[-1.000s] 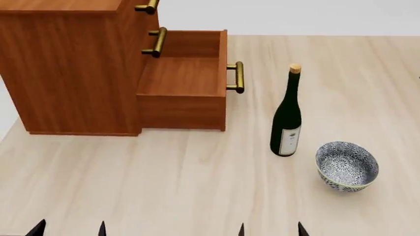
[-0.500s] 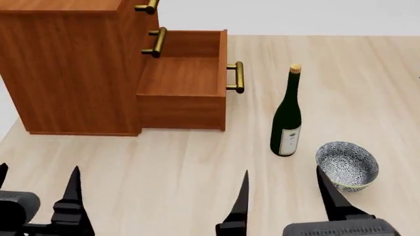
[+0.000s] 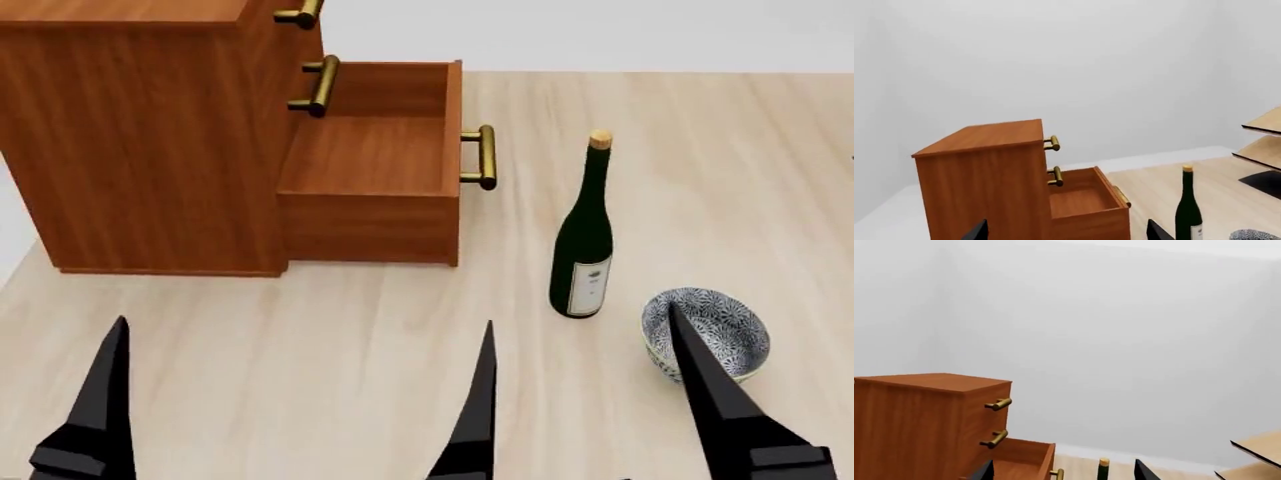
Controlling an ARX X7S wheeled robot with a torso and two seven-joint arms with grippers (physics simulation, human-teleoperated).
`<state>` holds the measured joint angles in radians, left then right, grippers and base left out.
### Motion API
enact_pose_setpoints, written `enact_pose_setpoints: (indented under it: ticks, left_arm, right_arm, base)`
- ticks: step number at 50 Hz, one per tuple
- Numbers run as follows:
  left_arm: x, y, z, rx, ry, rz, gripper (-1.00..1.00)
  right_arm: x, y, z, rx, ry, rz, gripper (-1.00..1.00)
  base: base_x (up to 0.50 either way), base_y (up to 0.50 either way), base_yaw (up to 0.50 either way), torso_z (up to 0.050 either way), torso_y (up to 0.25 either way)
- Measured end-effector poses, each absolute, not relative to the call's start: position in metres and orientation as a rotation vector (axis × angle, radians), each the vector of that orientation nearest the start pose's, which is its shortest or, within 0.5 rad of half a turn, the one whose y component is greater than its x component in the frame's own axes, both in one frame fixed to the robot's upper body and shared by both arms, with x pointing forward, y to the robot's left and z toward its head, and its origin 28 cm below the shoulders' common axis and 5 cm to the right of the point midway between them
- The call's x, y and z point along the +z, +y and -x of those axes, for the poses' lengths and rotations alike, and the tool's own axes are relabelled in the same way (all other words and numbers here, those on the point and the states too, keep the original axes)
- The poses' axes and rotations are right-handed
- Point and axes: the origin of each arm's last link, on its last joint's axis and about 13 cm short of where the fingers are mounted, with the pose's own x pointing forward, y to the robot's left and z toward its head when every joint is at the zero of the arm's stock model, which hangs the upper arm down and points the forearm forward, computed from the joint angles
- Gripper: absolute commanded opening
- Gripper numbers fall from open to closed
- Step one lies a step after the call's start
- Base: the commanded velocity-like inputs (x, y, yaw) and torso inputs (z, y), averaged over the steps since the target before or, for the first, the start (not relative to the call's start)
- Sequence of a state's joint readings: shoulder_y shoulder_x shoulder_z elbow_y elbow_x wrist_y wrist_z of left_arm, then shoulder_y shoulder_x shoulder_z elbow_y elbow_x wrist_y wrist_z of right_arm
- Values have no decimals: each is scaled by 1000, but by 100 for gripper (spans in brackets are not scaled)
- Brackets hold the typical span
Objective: Put the wine bottle in the bottom drawer of the cabinet.
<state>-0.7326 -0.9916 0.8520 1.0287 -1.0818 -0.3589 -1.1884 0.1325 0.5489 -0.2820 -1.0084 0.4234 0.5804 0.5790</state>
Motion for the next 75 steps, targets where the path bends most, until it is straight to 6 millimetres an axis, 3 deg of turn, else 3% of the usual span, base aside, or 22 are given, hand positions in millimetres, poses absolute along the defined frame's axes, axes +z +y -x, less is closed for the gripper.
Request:
enact_pose_setpoints:
  ticks: [23, 75]
  left_arm:
    - [213, 210, -128, -43, -177, -51, 100]
    - [214, 210, -125, -17, -187, -22, 100]
  right_arm:
    - [182, -90, -145, 107, -400, 129, 100]
    - [175, -88, -144, 116, -372, 125, 100]
  base:
    - [15, 0, 0, 0, 0]
    - [311, 8, 0, 0, 0]
